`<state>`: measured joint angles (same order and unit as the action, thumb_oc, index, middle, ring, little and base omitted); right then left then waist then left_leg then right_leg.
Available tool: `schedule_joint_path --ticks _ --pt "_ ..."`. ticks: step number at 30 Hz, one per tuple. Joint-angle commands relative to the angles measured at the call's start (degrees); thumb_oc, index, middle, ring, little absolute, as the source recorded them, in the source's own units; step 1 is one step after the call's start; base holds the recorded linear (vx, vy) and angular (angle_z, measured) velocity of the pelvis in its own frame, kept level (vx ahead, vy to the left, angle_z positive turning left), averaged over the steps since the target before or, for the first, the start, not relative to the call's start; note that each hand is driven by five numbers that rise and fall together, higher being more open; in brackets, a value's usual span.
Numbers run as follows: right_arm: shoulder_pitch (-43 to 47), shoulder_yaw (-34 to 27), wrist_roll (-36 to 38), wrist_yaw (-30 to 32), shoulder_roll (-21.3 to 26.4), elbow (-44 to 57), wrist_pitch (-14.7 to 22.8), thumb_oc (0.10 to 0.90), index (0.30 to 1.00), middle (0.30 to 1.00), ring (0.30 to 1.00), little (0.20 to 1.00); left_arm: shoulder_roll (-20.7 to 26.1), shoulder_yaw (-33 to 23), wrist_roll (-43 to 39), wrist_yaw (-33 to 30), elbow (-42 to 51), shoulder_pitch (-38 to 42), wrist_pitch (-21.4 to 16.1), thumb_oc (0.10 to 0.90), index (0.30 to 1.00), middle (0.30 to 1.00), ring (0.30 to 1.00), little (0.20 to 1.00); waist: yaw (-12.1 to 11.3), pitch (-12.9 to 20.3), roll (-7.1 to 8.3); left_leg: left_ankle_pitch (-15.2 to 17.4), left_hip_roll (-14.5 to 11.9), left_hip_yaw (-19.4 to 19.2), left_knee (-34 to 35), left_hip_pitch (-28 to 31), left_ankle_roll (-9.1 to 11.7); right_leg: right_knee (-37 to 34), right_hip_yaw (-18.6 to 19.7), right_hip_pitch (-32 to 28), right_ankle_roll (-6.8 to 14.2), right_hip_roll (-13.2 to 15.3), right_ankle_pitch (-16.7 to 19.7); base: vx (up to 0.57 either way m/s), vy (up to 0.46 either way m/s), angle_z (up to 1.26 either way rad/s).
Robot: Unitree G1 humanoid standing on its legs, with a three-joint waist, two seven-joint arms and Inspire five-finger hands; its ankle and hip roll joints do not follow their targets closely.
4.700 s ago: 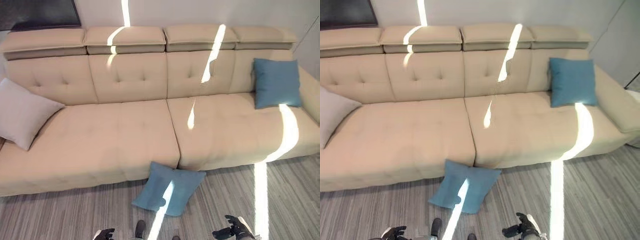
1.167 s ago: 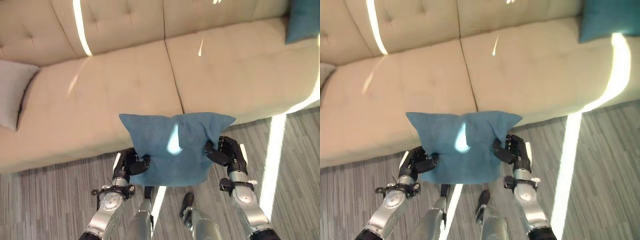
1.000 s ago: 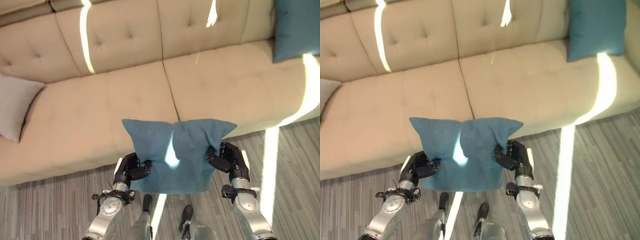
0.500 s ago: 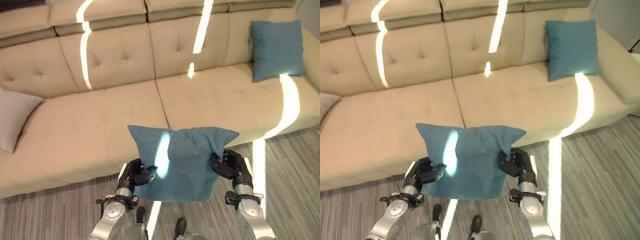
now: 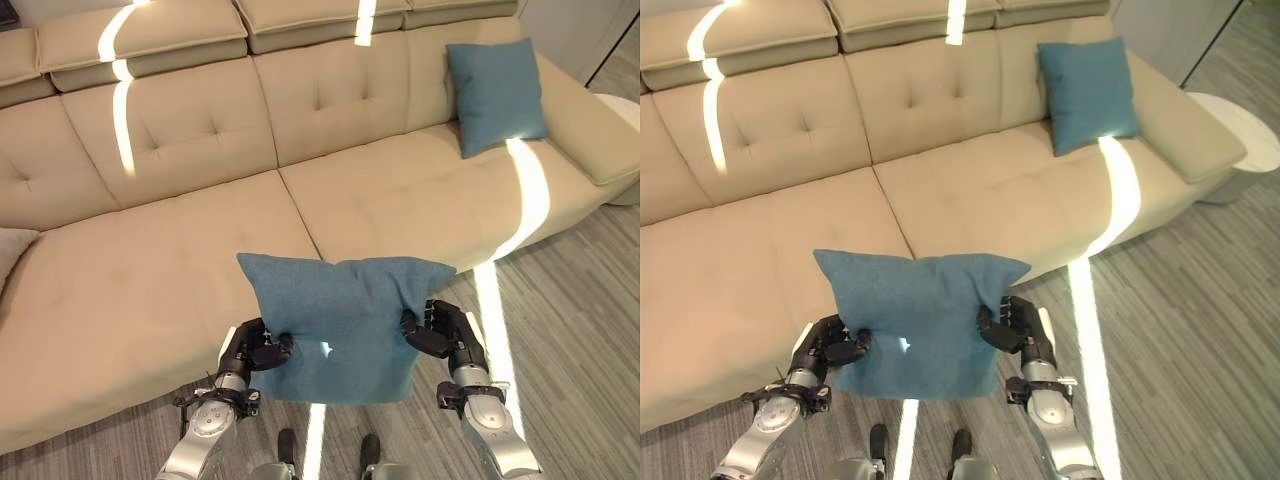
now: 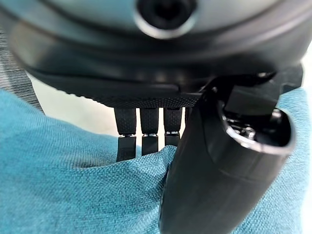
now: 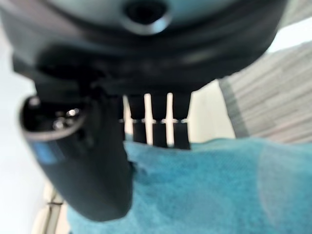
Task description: Pick up all the scattered cushions and arrange them neatly on the sofa.
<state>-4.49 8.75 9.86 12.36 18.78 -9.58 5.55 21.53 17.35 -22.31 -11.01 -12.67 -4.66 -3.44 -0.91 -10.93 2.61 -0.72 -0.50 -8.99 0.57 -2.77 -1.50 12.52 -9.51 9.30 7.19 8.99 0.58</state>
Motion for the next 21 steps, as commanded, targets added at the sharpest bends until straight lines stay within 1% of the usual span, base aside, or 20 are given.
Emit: schedule_joint_path --ticks 1,3,4,5,7,9,11,12,13,15,16,18,20,21 --pt "4.5 -2.6 -1.2 -0.4 0.2 9.0 6.6 0.400 0.300 0.300 0.300 0.300 -0.2 -2.1 0.6 0.4 8.1 2.8 -7.7 0.400 0.300 0.300 0.300 0.300 -1.1 5.4 0.04 4.8 -0.5 6.7 -3.1 -1.7 0.8 -1.3 -1.4 -1.4 3.2 1.0 -1.6 0.12 -0.027 -0.07" --pt "4.5 -2.5 -1.1 -0.4 0.5 8.7 6.4 0.400 0.300 0.300 0.300 0.300 -0.6 -2.1 0.4 0.4 7.9 2.6 -7.6 0.400 0.300 0.300 0.300 0.300 -0.8 5.2 0.36 5.2 -0.2 6.9 -2.7 -0.8 1.0 -5.6 -1.3 -0.2 3.2 0.1 -0.5 0.11 -0.039 0.01" --pt "4.5 -2.5 -1.1 -0.4 0.5 8.7 6.4 0.400 0.300 0.300 0.300 0.300 -0.6 -2.2 0.4 0.4 7.8 2.6 -7.6 0.400 0.300 0.300 0.300 0.300 -0.8 5.2 0.29 5.2 -0.3 6.9 -2.7 -0.7 1.1 -5.7 -1.3 -0.3 3.2 0.0 -0.4 0.16 -0.110 0.06" --pt "4.2 -2.9 -1.3 0.0 0.7 8.6 6.5 0.400 0.300 0.300 0.300 0.300 -1.1 -2.4 0.4 0.2 7.4 3.0 -7.8 0.400 0.300 0.300 0.300 0.300 -0.3 4.5 0.71 5.7 0.1 8.3 -2.7 0.4 1.5 -8.1 -0.5 1.6 3.7 -0.8 1.1 0.12 -0.096 0.12" --pt "4.0 -3.1 -1.6 0.1 0.9 8.5 6.5 0.400 0.300 0.300 0.300 0.300 -1.3 -2.6 0.5 0.5 7.2 2.9 -8.1 0.400 0.300 0.300 0.300 0.300 0.0 4.5 0.80 6.1 0.0 9.0 -2.7 0.8 1.9 -8.3 -0.3 1.5 3.8 -0.9 1.6 0.16 -0.181 0.41" --pt "3.5 -3.1 -1.5 -0.1 0.8 8.2 6.8 0.400 0.300 0.300 0.300 0.300 -1.7 -2.3 0.7 0.8 6.7 2.9 -8.1 0.400 0.300 0.300 0.300 0.300 0.2 5.0 1.05 6.9 -0.2 9.5 -2.8 1.6 2.7 -9.7 0.6 0.1 3.2 -1.5 1.3 0.17 -0.220 0.52" --pt "3.3 -3.2 -1.4 -0.2 0.8 8.1 6.7 0.400 0.300 0.300 0.300 0.300 -1.8 -2.2 0.7 0.9 6.8 2.7 -8.1 0.400 0.300 0.300 0.300 0.300 0.3 5.2 0.97 7.0 -0.4 9.6 -3.0 1.6 2.9 -10.2 0.4 -0.3 3.0 -1.6 1.3 0.12 -0.167 0.01" --pt "2.1 -3.8 -0.9 -0.2 1.2 8.2 7.1 0.400 0.300 0.300 0.300 0.300 -2.6 -1.7 0.2 1.1 6.5 2.4 -7.9 0.400 0.300 0.300 0.300 0.300 0.7 5.8 0.89 7.8 -1.5 10.2 -5.4 1.2 4.6 -11.9 -0.4 -2.7 1.9 -2.4 0.8 0.17 -0.261 0.07" --pt "1.8 -4.1 -0.8 -0.1 1.4 8.4 7.1 0.400 0.300 0.300 0.300 0.300 -2.8 -1.4 0.1 1.4 6.5 2.5 -7.9 0.400 0.300 0.300 0.300 0.300 0.9 5.8 0.74 8.0 -1.9 10.3 -6.9 0.7 5.1 -12.5 -1.0 -3.5 1.6 -2.6 0.4 0.18 -0.312 0.18" --pt "1.5 -4.7 -0.6 0.2 2.0 8.4 7.3 0.400 0.300 0.300 0.300 0.300 -3.5 -0.6 -0.4 1.6 6.0 2.9 -7.9 0.400 0.300 0.300 0.300 0.300 1.2 5.2 0.73 7.1 -2.5 10.2 -11.9 -2.3 6.3 -13.4 -2.1 -5.2 0.6 -2.6 -0.4 0.03 -0.166 0.62" --pt "1.4 -5.1 -0.4 0.6 2.5 8.3 7.3 0.400 0.300 0.300 0.300 0.300 -3.8 -0.3 -0.7 1.6 5.8 3.2 -7.8 0.400 0.300 0.300 0.300 0.300 1.5 4.7 0.54 6.1 -2.7 10.2 -15.4 -4.4 7.0 -13.7 -2.9 -5.7 0.0 -2.6 -0.7 0.00 -0.144 0.84" --pt "1.1 -5.6 -0.4 0.6 2.8 8.2 7.1 0.400 0.300 0.300 0.300 0.300 -3.9 -0.2 -1.0 2.0 6.0 3.1 -7.8 0.400 0.300 0.300 0.300 0.300 1.7 4.3 0.41 5.0 -3.3 9.5 -17.9 -6.2 7.1 -14.3 -3.5 -7.0 -0.7 -2.9 -1.5 0.02 -0.110 0.39" --pt "0.9 -6.3 -0.3 0.8 3.0 8.2 7.0 0.400 0.300 0.300 0.300 0.300 -3.8 0.1 -0.8 2.5 6.0 3.1 -7.5 0.400 0.300 0.300 0.300 0.300 1.9 4.2 0.46 5.1 -3.5 8.0 -16.6 -7.4 6.6 -14.9 -4.1 -7.9 -1.0 -3.0 -2.1 0.04 -0.061 0.13" --pt "0.9 -6.4 -0.3 0.8 3.0 8.2 7.0 0.400 0.300 0.300 0.300 0.300 -3.8 0.1 -0.8 2.5 6.0 3.1 -7.5 0.400 0.300 0.300 0.300 0.300 1.9 4.2 0.49 5.0 -3.4 8.0 -16.5 -7.4 6.6 -15.0 -4.2 -7.9 -1.0 -3.0 -2.1 0.08 -0.035 0.27"
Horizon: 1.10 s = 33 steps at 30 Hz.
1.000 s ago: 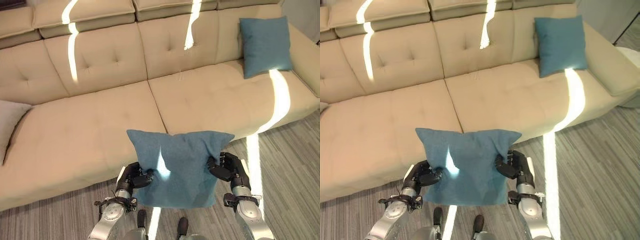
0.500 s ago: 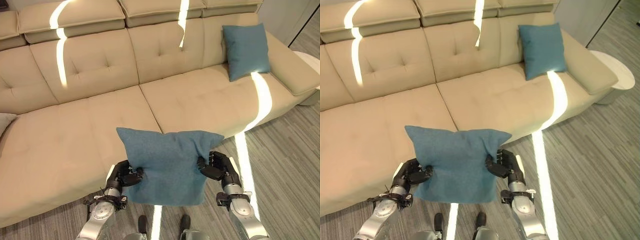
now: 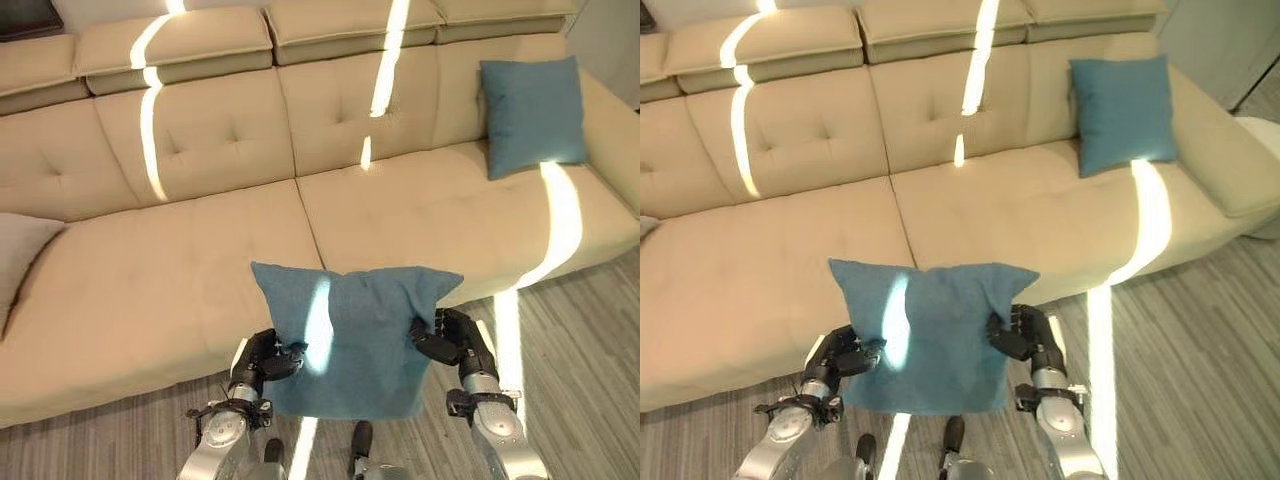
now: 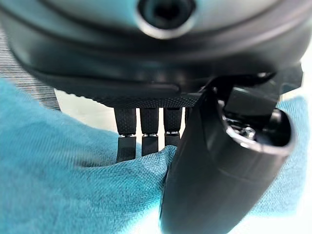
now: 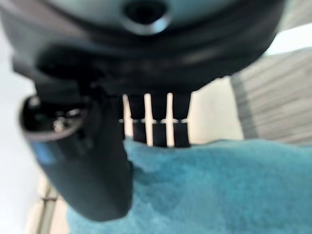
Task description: Pick up all the scattered cushions and arrange them neatly on the sofa.
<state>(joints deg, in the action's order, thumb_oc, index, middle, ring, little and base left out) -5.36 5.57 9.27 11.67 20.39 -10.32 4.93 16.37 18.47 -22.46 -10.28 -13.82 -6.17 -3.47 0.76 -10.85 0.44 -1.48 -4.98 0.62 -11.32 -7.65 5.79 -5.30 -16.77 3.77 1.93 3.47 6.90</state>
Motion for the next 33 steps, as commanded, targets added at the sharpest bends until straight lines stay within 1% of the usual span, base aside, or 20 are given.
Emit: schedule_joint_path --ticks 1,3,5,8,13,14,17,18,19,20,21,23,24,25,26,27,29,30,32,33 --pt "1.5 -3.6 0.4 1.7 1.5 8.9 7.5 0.400 0.300 0.300 0.300 0.300 1.3 -0.6 -0.3 1.8 6.7 4.9 -7.0 0.400 0.300 0.300 0.300 0.300 0.3 4.6 2.59 5.0 1.4 -2.6 -0.9 -3.0 -1.2 2.3 2.5 -3.0 4.4 2.3 -8.6 0.10 -0.025 0.28" --pt "1.5 -3.6 0.5 1.8 1.5 8.7 7.6 0.400 0.300 0.300 0.300 0.300 1.3 -0.4 -0.2 1.8 6.5 5.2 -6.7 0.400 0.300 0.300 0.300 0.300 0.3 4.8 2.44 4.0 1.8 -2.6 1.6 -3.3 -1.4 2.0 2.5 -3.1 4.5 1.9 -8.6 0.10 -0.018 0.23" --pt "2.2 -3.2 1.0 2.4 1.2 7.7 7.6 0.400 0.300 0.300 0.300 0.300 1.3 -0.3 0.3 1.3 6.6 5.9 -6.7 0.400 0.300 0.300 0.300 0.300 -0.6 4.1 2.32 0.6 3.1 -0.8 4.6 -6.7 -1.0 1.3 3.4 -3.9 4.4 0.7 -9.2 0.14 0.009 0.13" --pt "2.5 -2.7 0.6 2.5 0.9 7.3 7.5 0.400 0.300 0.300 0.300 0.300 1.3 -0.4 0.2 1.2 6.9 5.6 -6.7 0.400 0.300 0.300 0.300 0.300 -1.0 4.1 2.28 -0.4 2.7 0.4 5.5 -7.5 -0.6 1.4 4.2 -4.4 4.6 0.2 -10.0 0.12 0.055 -0.14" --pt "2.1 -2.5 -0.2 2.0 0.7 7.7 7.2 0.400 0.300 0.300 0.300 0.300 1.1 -0.2 0.1 1.8 6.6 4.9 -6.6 0.400 0.300 0.300 0.300 0.300 -1.0 5.0 2.39 0.4 1.8 -0.6 6.0 -5.6 -1.0 2.2 4.7 -6.0 5.1 0.7 -11.5 0.17 0.128 -0.40" --pt "2.5 -2.3 -0.2 1.8 0.4 7.4 7.0 0.400 0.300 0.300 0.300 0.300 1.6 -0.2 0.2 1.5 6.8 5.5 -6.5 0.400 0.300 0.300 0.300 0.300 -1.2 5.1 3.06 1.5 2.3 -0.4 4.6 -5.6 -1.4 3.8 5.4 -6.0 5.6 1.7 -11.7 0.14 0.181 0.04" --pt "3.1 -1.6 -0.6 1.2 -0.2 6.7 6.7 0.400 0.300 0.300 0.300 0.300 2.4 -0.5 0.4 1.7 7.8 5.3 -6.7 0.400 0.300 0.300 0.300 0.300 -2.2 5.5 3.38 3.7 3.0 -1.7 4.0 -3.8 -3.2 7.8 6.7 -5.3 6.6 3.6 -11.9 0.15 0.219 -0.13" --pt "3.2 -1.6 -0.6 1.2 -0.2 6.7 6.7 0.400 0.300 0.300 0.300 0.300 2.4 -0.5 0.4 1.7 7.8 5.3 -6.7 0.400 0.300 0.300 0.300 0.300 -2.3 5.4 3.43 3.8 3.0 -1.9 4.0 -3.7 -3.2 7.9 6.8 -5.2 6.7 3.7 -12.0 0.11 0.214 -0.55" --pt "4.2 -0.8 -1.1 0.5 -0.8 6.4 6.2 0.400 0.300 0.300 0.300 0.300 2.9 -0.8 0.4 1.8 7.9 5.3 -6.7 0.400 0.300 0.300 0.300 0.300 -2.9 5.2 3.48 4.8 3.2 -2.9 4.0 -2.3 -4.4 13.2 7.3 -2.9 8.4 5.6 -10.0 0.08 0.199 -0.64" --pt "4.5 -0.6 -1.2 0.1 -1.0 6.7 6.1 0.400 0.300 0.300 0.300 0.300 3.4 -1.1 0.3 1.6 8.4 5.1 -6.8 0.400 0.300 0.300 0.300 0.300 -2.9 4.7 3.57 5.1 3.4 -3.5 4.0 -1.7 -5.2 16.8 7.7 -1.1 9.8 6.6 -7.4 0.09 0.244 -0.46" --pt "4.7 -0.4 -1.1 -0.1 -1.2 7.0 6.1 0.400 0.300 0.300 0.300 0.300 3.8 -1.2 0.1 1.4 8.5 5.1 -6.9 0.400 0.300 0.300 0.300 0.300 -2.6 4.1 3.25 5.1 3.2 -3.5 4.1 -1.1 -5.6 20.5 8.1 0.9 10.4 7.0 -5.6 0.04 0.163 -0.54" --pt "4.7 -0.2 -0.8 -0.5 -1.7 7.1 6.4 0.400 0.300 0.300 0.300 0.300 4.2 -1.7 0.1 1.3 8.6 5.0 -7.0 0.400 0.300 0.300 0.300 0.300 -2.5 3.6 2.71 5.6 3.0 -3.3 4.4 -0.2 -6.1 23.8 8.3 3.6 10.3 7.7 -5.2 0.08 0.103 -0.41" --pt "5.0 -0.1 -0.6 -0.6 -1.8 7.0 6.4 0.400 0.300 0.300 0.300 0.300 4.6 -2.2 0.0 1.3 8.9 5.1 -7.1 0.400 0.300 0.300 0.300 0.300 -2.8 3.7 2.61 6.6 2.9 -3.1 4.3 0.5 -6.2 22.1 6.1 3.9 9.8 9.7 -4.9 0.11 0.019 -0.02" --pt "5.0 -0.1 -0.6 -0.6 -1.8 7.0 6.4 0.400 0.300 0.300 0.300 0.300 4.6 -2.2 0.0 1.3 8.9 5.1 -7.1 0.400 0.300 0.300 0.300 0.300 -2.8 3.6 2.57 6.6 2.9 -3.0 4.3 0.6 -6.2 22.0 6.0 3.8 9.8 9.6 -4.9 0.12 -0.037 -0.04" --pt "5.2 -0.1 -0.6 -0.7 -1.8 7.0 6.4 0.400 0.300 0.300 0.300 0.300 4.7 -2.5 0.0 1.3 9.0 5.0 -7.2 0.400 0.300 0.300 0.300 0.300 -3.0 3.7 2.53 7.2 2.6 -2.9 4.4 1.2 -5.9 20.0 4.9 3.8 9.6 10.4 -5.2 0.10 -0.042 0.00" --pt "5.4 -0.2 -0.6 -0.8 -1.7 7.0 6.3 0.400 0.300 0.300 0.300 0.300 4.6 -2.6 0.0 1.4 9.0 4.7 -7.2 0.400 0.300 0.300 0.300 0.300 -3.0 3.8 2.59 7.6 2.5 -2.6 4.6 1.7 -5.8 17.9 4.5 3.9 9.2 10.3 -5.8 0.15 -0.056 -0.05" --pt "5.4 -0.1 -0.6 -0.9 -1.5 6.9 6.4 0.400 0.300 0.300 0.300 0.300 4.2 -2.5 -0.2 1.4 8.9 4.8 -7.3 0.400 0.300 0.300 0.300 0.300 -2.7 4.0 2.90 7.9 3.0 -1.8 4.9 2.5 -5.6 15.0 5.8 4.4 9.1 9.1 -6.4 0.15 -0.051 -0.05" --pt "5.2 -0.3 -0.4 -0.8 -1.4 6.9 6.5 0.400 0.300 0.300 0.300 0.300 3.7 -2.3 -0.4 1.4 8.7 4.9 -7.3 0.400 0.300 0.300 0.300 0.300 -2.3 3.9 3.28 8.3 3.4 -1.1 4.9 3.3 -5.4 12.8 8.3 4.6 9.3 7.4 -6.7 0.15 -0.053 0.03" --pt "5.2 -0.3 -0.7 -0.7 -0.8 7.0 6.4 0.400 0.300 0.300 0.300 0.300 2.9 -2.0 -0.2 1.5 7.8 5.3 -7.6 0.400 0.300 0.300 0.300 0.300 -1.7 4.0 3.72 8.1 3.7 0.4 6.0 4.5 -4.8 11.3 10.9 6.0 9.6 5.7 -5.9 0.18 -0.128 0.48" --pt "5.2 -0.3 -0.7 -0.7 -0.8 7.0 6.4 0.400 0.300 0.300 0.300 0.300 2.9 -2.0 -0.2 1.5 7.7 5.3 -7.6 0.400 0.300 0.300 0.300 0.300 -1.7 4.0 3.68 8.1 3.6 0.4 6.0 4.6 -4.8 11.3 10.8 5.9 9.6 5.7 -5.9 0.11 -0.102 0.77"
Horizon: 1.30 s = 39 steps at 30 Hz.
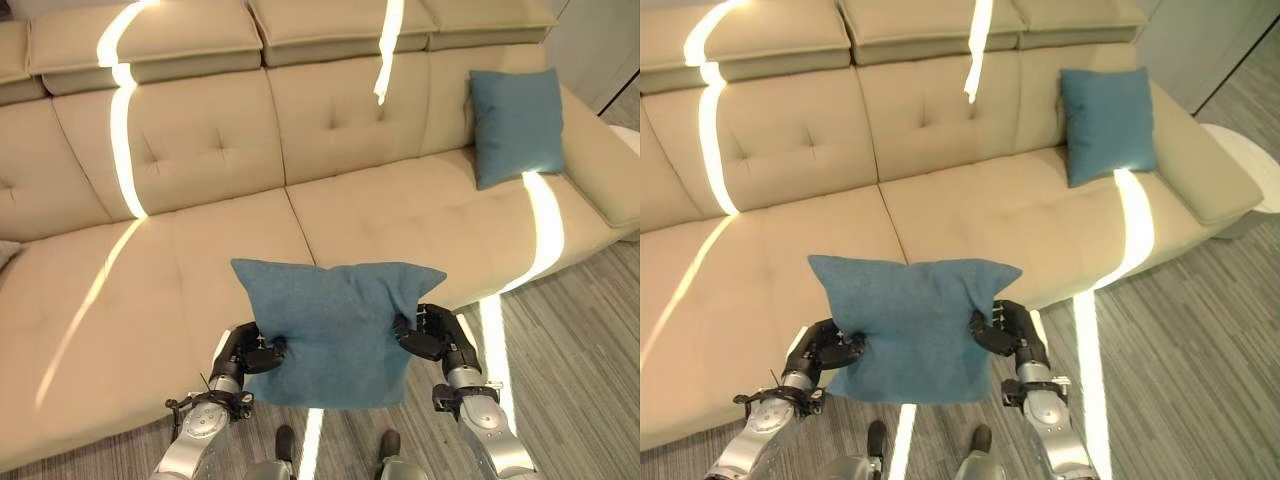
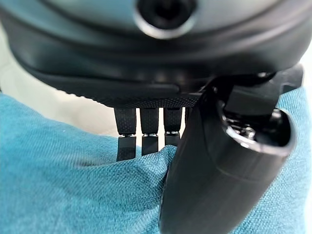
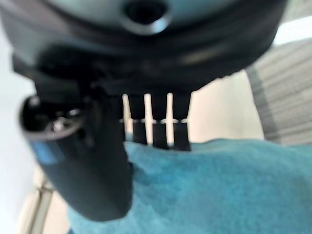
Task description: Pick up all the scattered cushions and arrange them neatly on the sofa.
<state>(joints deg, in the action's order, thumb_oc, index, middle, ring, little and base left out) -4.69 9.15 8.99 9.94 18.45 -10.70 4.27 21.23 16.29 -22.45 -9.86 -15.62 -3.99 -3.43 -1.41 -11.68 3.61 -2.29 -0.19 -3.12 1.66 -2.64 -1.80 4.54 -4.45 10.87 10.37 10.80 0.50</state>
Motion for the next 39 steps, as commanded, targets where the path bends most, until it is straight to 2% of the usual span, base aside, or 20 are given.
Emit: schedule_joint_path --ticks 1,4,5,6,8,10,11,13,17,20,23,25,28,30,32,33,34,35,38,39 --pt "4.6 -3.8 -0.4 1.0 1.1 7.4 7.0 0.400 0.300 0.300 0.300 0.300 -2.0 0.2 -0.3 1.1 9.5 3.1 -7.7 0.400 0.300 0.300 0.300 0.300 0.5 4.8 0.51 8.9 -1.1 4.2 -7.0 -0.4 2.8 1.4 -1.5 -1.2 1.1 -1.7 0.5 0.09 -0.151 0.79" --pt "2.7 -4.6 0.2 1.3 1.8 7.3 7.7 0.400 0.300 0.300 0.300 0.300 -3.0 1.2 -0.6 1.7 8.9 3.1 -7.5 0.400 0.300 0.300 0.300 0.300 1.5 5.9 1.03 10.0 -3.9 6.1 -10.2 -0.4 6.3 -1.2 -1.8 -4.9 -1.5 -3.3 -1.7 0.27 -0.526 0.55" --pt "2.1 -5.4 0.6 1.9 2.4 7.4 8.0 0.400 0.300 0.300 0.300 0.300 -3.5 2.1 -1.0 1.8 8.5 3.6 -7.5 0.400 0.300 0.300 0.300 0.300 2.2 5.0 0.59 6.4 -5.6 6.5 -17.3 -4.7 8.0 -1.3 -3.4 -6.6 -3.1 -4.1 -2.9 0.05 -0.379 0.96" --pt "2.1 -5.6 0.7 2.1 2.9 7.3 8.0 0.400 0.300 0.300 0.300 0.300 -3.5 2.2 -1.3 1.9 8.3 3.9 -7.5 0.400 0.300 0.300 0.300 0.300 2.3 4.3 0.45 4.3 -5.6 7.0 -20.8 -7.0 8.3 -1.2 -4.1 -7.1 -3.9 -4.4 -3.1 0.00 -0.306 1.05" --pt "1.7 -5.9 0.7 2.2 3.4 7.5 7.8 0.400 0.300 0.300 0.300 0.300 -3.3 2.0 -1.4 2.0 8.8 3.4 -7.4 0.400 0.300 0.300 0.300 0.300 2.4 3.7 0.44 3.0 -5.8 6.2 -23.8 -9.3 7.6 -1.6 -5.1 -8.3 -4.8 -4.8 -4.1 0.01 -0.191 1.15" --pt "1.4 -6.5 0.7 2.2 3.7 7.2 7.5 0.400 0.300 0.300 0.300 0.300 -3.3 1.7 -1.6 2.2 8.9 2.9 -7.2 0.400 0.300 0.300 0.300 0.300 2.3 3.7 0.37 2.9 -6.4 4.3 -21.4 -10.4 7.1 -2.2 -5.9 -9.5 -5.2 -5.1 -4.8 0.10 -0.133 0.34" --pt "1.2 -6.7 0.8 2.3 3.7 6.9 7.6 0.400 0.300 0.300 0.300 0.300 -3.2 1.7 -1.3 2.1 8.5 3.0 -6.9 0.400 0.300 0.300 0.300 0.300 2.2 4.1 0.26 3.0 -6.9 2.9 -16.7 -10.9 6.9 -3.0 -6.8 -10.5 -5.2 -5.4 -5.5 0.17 -0.088 -0.02" --pt "1.4 -6.4 0.8 2.5 3.5 6.4 7.4 0.400 0.300 0.300 0.300 0.300 -3.4 1.9 -0.7 2.1 8.3 3.3 -6.4 0.400 0.300 0.300 0.300 0.300 1.5 4.5 -0.29 -0.1 -5.0 4.0 -9.4 -12.0 7.1 -4.4 -7.0 -12.1 -5.1 -6.8 -5.9 0.22 -0.057 0.28" --pt "1.5 -6.3 0.9 3.1 3.3 5.9 7.2 0.400 0.300 0.300 0.300 0.300 -3.7 1.9 -0.4 1.9 8.2 3.4 -6.2 0.400 0.300 0.300 0.300 0.300 0.8 4.4 -0.28 -1.8 -2.9 3.1 -6.4 -14.6 7.2 -5.8 -6.8 -14.1 -5.0 -7.8 -6.5 0.17 0.010 0.03" --pt "1.4 -6.3 0.2 2.8 3.1 6.0 7.1 0.400 0.300 0.300 0.300 0.300 -3.6 1.8 -0.7 2.3 8.5 2.8 -6.3 0.400 0.300 0.300 0.300 0.300 0.5 5.4 -0.57 -2.4 -2.9 3.0 -5.5 -13.3 6.9 -5.6 -6.1 -15.1 -4.7 -8.4 -7.4 0.20 0.098 -0.25" --pt "1.4 -6.0 -0.1 2.7 2.8 5.6 6.8 0.400 0.300 0.300 0.300 0.300 -3.0 1.9 -0.7 2.5 8.8 2.7 -6.1 0.400 0.300 0.300 0.300 0.300 0.1 6.2 0.64 -1.4 -2.7 3.4 -7.2 -13.0 6.6 -5.4 -5.4 -15.7 -4.5 -7.8 -8.1 0.20 0.111 -0.28" --pt "1.3 -6.1 -0.7 2.4 2.5 5.7 6.7 0.400 0.300 0.300 0.300 0.300 -2.6 1.7 -0.8 2.5 8.9 2.6 -6.1 0.400 0.300 0.300 0.300 0.300 -0.3 7.0 1.82 0.4 -2.5 2.7 -8.0 -12.2 5.7 -3.7 -5.6 -15.9 -3.4 -6.3 -8.4 0.22 0.156 -0.20" --pt "1.4 -5.9 -0.9 1.9 2.0 5.7 6.5 0.400 0.300 0.300 0.300 0.300 -2.4 1.8 -0.6 2.3 9.2 2.9 -6.1 0.400 0.300 0.300 0.300 0.300 -0.6 7.6 2.32 2.2 -1.9 2.1 -8.2 -11.0 4.6 -0.4 -5.8 -15.1 -2.2 -4.8 -7.9 0.15 0.156 -0.07" --pt "2.3 -5.7 -1.2 1.5 1.7 5.7 6.4 0.400 0.300 0.300 0.300 0.300 -1.9 1.2 -0.5 2.3 9.6 3.1 -6.3 0.400 0.300 0.300 0.300 0.300 -1.0 7.3 2.40 3.8 -1.1 1.5 -8.1 -9.2 3.2 5.8 -5.5 -12.3 -0.3 -2.5 -5.4 0.11 0.198 0.05" --pt "3.2 -5.4 -1.3 1.0 1.3 6.0 6.1 0.400 0.300 0.300 0.300 0.300 -1.4 0.8 -0.7 1.8 10.1 3.0 -6.4 0.400 0.300 0.300 0.300 0.300 -0.6 6.2 2.30 4.0 -0.6 1.3 -8.0 -7.9 1.9 13.2 -4.4 -8.5 1.2 -1.0 -0.2 0.05 0.158 0.07" --pt "3.2 -5.4 -1.3 1.0 1.3 6.0 6.1 0.400 0.300 0.300 0.300 0.300 -1.4 0.8 -0.7 1.8 10.1 3.0 -6.4 0.400 0.300 0.300 0.300 0.300 -0.6 6.2 2.29 3.9 -0.6 1.3 -8.0 -7.9 1.9 13.2 -4.4 -8.5 1.2 -1.1 -0.2 0.02 0.111 0.04" --pt "3.6 -5.2 -1.3 1.1 1.2 6.0 6.2 0.400 0.300 0.300 0.300 0.300 -1.1 0.6 -0.9 1.5 10.1 3.0 -6.5 0.400 0.300 0.300 0.300 0.300 -0.3 5.5 1.78 3.9 -0.7 1.8 -7.8 -7.5 1.5 16.5 -3.4 -6.6 1.0 -1.5 1.0 0.06 0.088 0.06" --pt "3.8 -5.2 -1.0 1.1 0.8 6.2 6.6 0.400 0.300 0.300 0.300 0.300 -0.8 0.0 -0.8 1.3 10.2 2.9 -6.8 0.400 0.300 0.300 0.300 0.300 -0.1 5.2 0.92 4.2 -1.0 2.8 -7.0 -6.7 1.2 19.1 -2.6 -4.1 0.9 -1.9 0.1 0.11 0.086 0.21" --pt "4.4 -5.5 -1.2 1.2 0.8 5.9 6.6 0.400 0.300 0.300 0.300 0.300 -1.0 -0.4 -0.8 1.7 10.1 3.0 -7.2 0.400 0.300 0.300 0.300 0.300 0.0 5.8 0.52 4.9 -0.9 3.7 -5.2 -4.7 1.8 11.6 -3.5 -3.5 0.0 -1.1 -2.2 0.17 -0.016 0.29" --pt "4.2 -5.5 -1.2 1.4 0.8 6.0 6.5 0.400 0.300 0.300 0.300 0.300 -1.1 -0.5 -1.1 1.8 10.6 3.1 -7.7 0.400 0.300 0.300 0.300 0.300 0.3 5.9 1.07 5.2 -0.1 4.1 -5.1 -4.3 2.2 4.8 -2.8 -4.8 0.0 -1.0 -3.5 0.15 -0.041 0.10"
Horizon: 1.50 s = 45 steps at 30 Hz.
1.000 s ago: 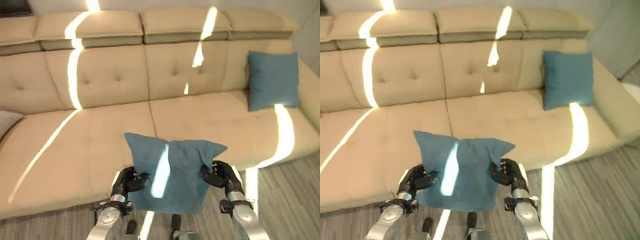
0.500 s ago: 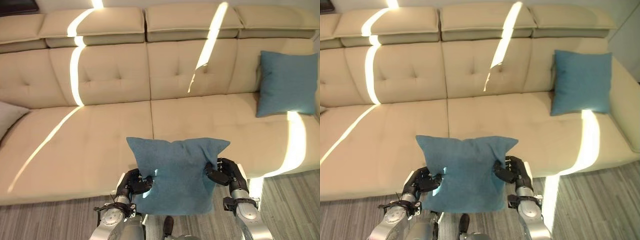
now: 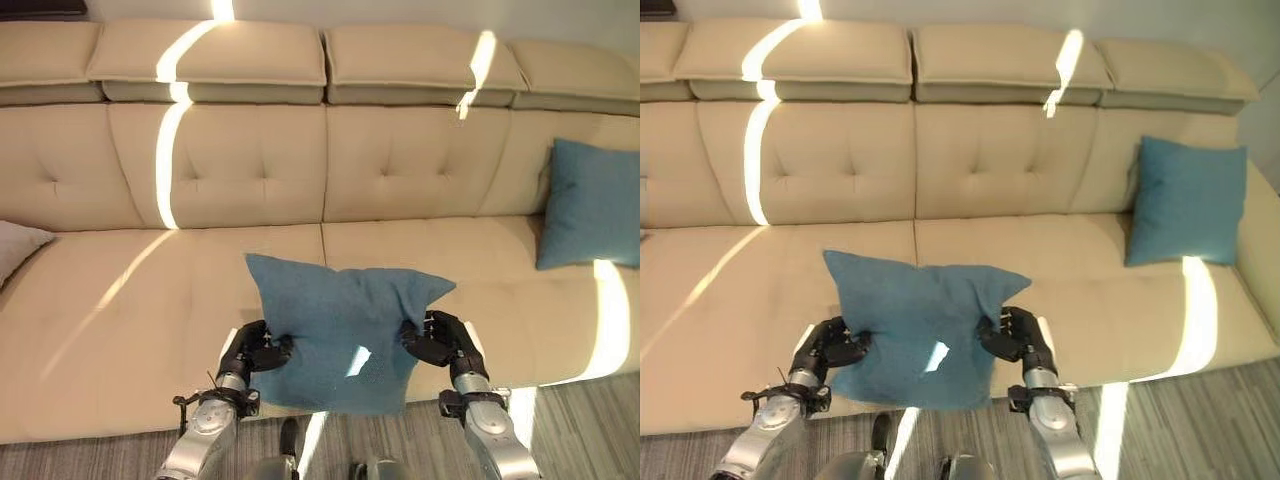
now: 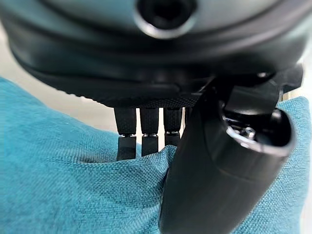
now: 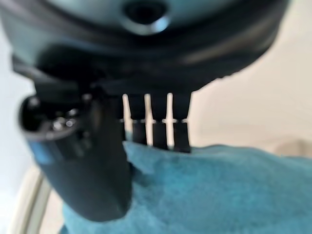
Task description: Pick up all the scattered cushions and arrange them neatly on the sofa.
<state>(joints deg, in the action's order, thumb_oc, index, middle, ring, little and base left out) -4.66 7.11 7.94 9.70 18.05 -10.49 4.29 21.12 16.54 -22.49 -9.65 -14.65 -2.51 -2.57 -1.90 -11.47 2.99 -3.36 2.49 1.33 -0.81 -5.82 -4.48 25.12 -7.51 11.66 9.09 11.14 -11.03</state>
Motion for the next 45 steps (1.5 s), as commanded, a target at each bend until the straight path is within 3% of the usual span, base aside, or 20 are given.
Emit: schedule_joint_path --ticks 1,8,18,26,39,42,45 --pt "4.1 -3.5 -0.1 1.6 1.2 5.7 6.4 0.400 0.300 0.300 0.300 0.300 -1.0 -0.7 -1.1 1.6 9.6 1.6 -8.6 0.400 0.300 0.300 0.300 0.300 0.9 5.6 1.69 6.3 -2.8 -0.2 -2.7 -1.0 4.9 -16.0 0.1 -5.9 1.2 -1.4 8.1 0.14 -0.069 0.27" --pt "4.6 -3.5 -0.5 1.5 1.9 5.3 6.3 0.400 0.300 0.300 0.300 0.300 -2.0 -1.7 -0.5 1.7 9.5 0.5 -8.6 0.400 0.300 0.300 0.300 0.300 0.4 7.5 2.11 5.7 -3.5 -0.9 1.3 1.5 6.3 -24.1 -2.1 -9.5 1.2 -2.4 9.3 0.09 -0.090 0.23" --pt "5.2 -4.7 -2.8 4.0 3.0 7.9 6.7 0.400 0.300 0.300 0.300 0.300 -2.6 -2.6 -0.4 -0.7 12.8 3.4 -9.5 0.400 0.300 0.300 0.300 0.300 1.0 8.6 0.77 3.4 -4.8 0.0 5.8 2.9 8.5 -30.1 -4.0 -12.6 0.4 -4.5 9.5 0.07 -0.070 0.02" --pt "16.2 -1.9 -6.4 9.1 6.1 8.2 7.6 0.400 0.300 0.300 0.300 0.300 -1.9 0.2 3.5 -5.9 11.9 16.2 -11.3 0.400 0.300 0.300 0.300 0.300 1.4 8.3 -0.61 3.2 -5.3 0.1 5.8 1.3 9.2 -30.1 -3.9 -10.8 0.5 -4.9 9.0 0.03 -0.013 0.09" --pt "31.0 2.9 -7.4 14.2 6.6 4.2 6.3 0.400 0.300 0.300 0.300 0.300 -0.9 3.6 5.7 -10.8 5.8 30.2 -11.3 0.400 0.300 0.300 0.300 0.300 1.6 6.4 -1.90 3.5 -4.8 0.4 5.8 -1.2 8.9 -30.1 -2.8 -8.0 0.2 -5.1 9.3 0.02 0.016 0.02" --pt "35.3 4.5 -7.9 15.5 7.4 1.2 5.7 0.400 0.300 0.300 0.300 0.300 -0.8 5.2 6.2 -12.1 2.3 35.1 -11.3 0.400 0.300 0.300 0.300 0.300 1.8 5.8 -2.29 3.1 -4.4 0.4 5.8 -2.8 9.0 -30.1 -2.6 -6.4 0.0 -5.0 9.6 -0.04 0.027 0.01" --pt "44.6 7.4 -7.9 18.3 9.0 -5.7 4.9 0.400 0.300 0.300 0.300 0.300 0.0 8.6 6.6 -14.7 -5.6 46.3 -11.0 0.400 0.300 0.300 0.300 0.300 2.2 4.3 -2.78 1.9 -4.0 0.3 5.8 -6.0 9.4 -30.1 -2.3 -3.0 -0.1 -5.0 10.9 -0.07 0.018 0.01"
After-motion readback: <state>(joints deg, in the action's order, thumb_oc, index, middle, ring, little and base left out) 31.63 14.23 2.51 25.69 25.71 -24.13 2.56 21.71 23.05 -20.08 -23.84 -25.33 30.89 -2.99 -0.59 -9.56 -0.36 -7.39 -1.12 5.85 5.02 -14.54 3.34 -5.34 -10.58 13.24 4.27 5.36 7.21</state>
